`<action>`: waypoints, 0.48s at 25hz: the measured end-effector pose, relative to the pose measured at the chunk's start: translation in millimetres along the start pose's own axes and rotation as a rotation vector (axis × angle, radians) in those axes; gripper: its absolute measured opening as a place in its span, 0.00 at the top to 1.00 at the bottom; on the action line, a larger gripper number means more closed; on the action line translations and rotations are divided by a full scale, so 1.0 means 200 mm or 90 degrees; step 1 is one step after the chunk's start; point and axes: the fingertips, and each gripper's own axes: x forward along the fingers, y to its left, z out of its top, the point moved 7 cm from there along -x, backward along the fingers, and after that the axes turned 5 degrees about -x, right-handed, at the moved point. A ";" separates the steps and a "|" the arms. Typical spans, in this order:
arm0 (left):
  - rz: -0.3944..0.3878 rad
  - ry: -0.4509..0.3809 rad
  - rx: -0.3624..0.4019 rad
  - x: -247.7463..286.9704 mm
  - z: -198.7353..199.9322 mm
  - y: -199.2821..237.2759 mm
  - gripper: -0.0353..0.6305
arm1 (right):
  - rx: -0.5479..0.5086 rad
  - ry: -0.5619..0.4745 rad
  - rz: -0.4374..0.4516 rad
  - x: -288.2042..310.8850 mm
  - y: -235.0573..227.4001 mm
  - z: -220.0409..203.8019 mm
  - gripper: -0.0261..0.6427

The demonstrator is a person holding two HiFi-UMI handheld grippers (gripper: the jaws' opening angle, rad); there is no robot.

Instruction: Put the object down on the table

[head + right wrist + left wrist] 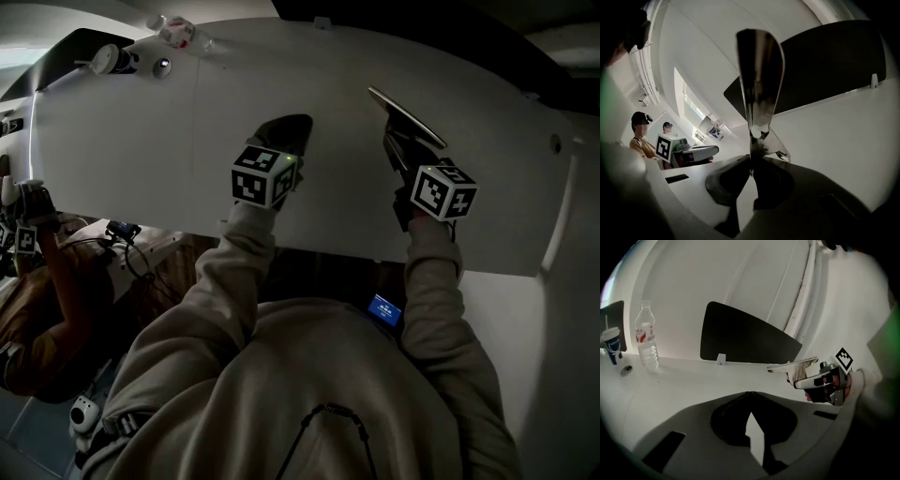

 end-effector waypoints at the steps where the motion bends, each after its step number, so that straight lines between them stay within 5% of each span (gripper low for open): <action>1: -0.002 0.005 -0.003 0.01 -0.01 0.00 0.94 | 0.002 0.006 0.003 0.01 -0.01 -0.01 0.91; 12: 0.002 0.046 -0.016 0.08 -0.18 0.01 0.94 | 0.067 0.061 0.019 0.13 -0.12 -0.22 0.91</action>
